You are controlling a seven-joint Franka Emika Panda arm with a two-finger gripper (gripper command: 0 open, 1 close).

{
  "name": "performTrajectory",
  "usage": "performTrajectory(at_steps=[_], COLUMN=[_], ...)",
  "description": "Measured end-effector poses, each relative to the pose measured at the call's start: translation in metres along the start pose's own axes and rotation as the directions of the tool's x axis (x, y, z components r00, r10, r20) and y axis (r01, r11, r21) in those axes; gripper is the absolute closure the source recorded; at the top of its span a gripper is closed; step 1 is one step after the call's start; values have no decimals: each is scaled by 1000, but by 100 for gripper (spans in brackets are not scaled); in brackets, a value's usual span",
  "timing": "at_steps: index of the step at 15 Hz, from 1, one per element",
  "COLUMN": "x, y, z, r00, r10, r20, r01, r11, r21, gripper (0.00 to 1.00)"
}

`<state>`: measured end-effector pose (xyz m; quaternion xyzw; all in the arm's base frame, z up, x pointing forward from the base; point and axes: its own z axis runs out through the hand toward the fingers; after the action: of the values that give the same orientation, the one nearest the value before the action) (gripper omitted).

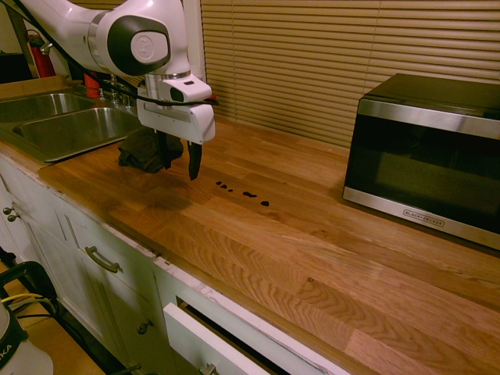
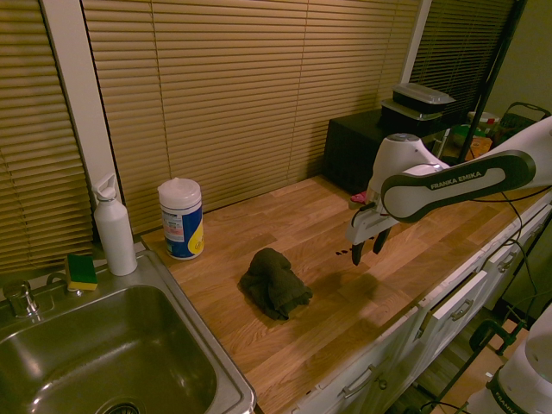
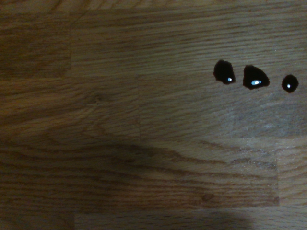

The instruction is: Clear the spill

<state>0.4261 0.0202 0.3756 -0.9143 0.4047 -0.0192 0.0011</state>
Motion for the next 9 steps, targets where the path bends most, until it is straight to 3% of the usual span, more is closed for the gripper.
performTrajectory(at_steps=[9], x=[-19], y=[-32], z=[-20], r00=[998], r10=[29], r20=[-48], r01=[-26], r11=[998], r21=[62], gripper=[0])
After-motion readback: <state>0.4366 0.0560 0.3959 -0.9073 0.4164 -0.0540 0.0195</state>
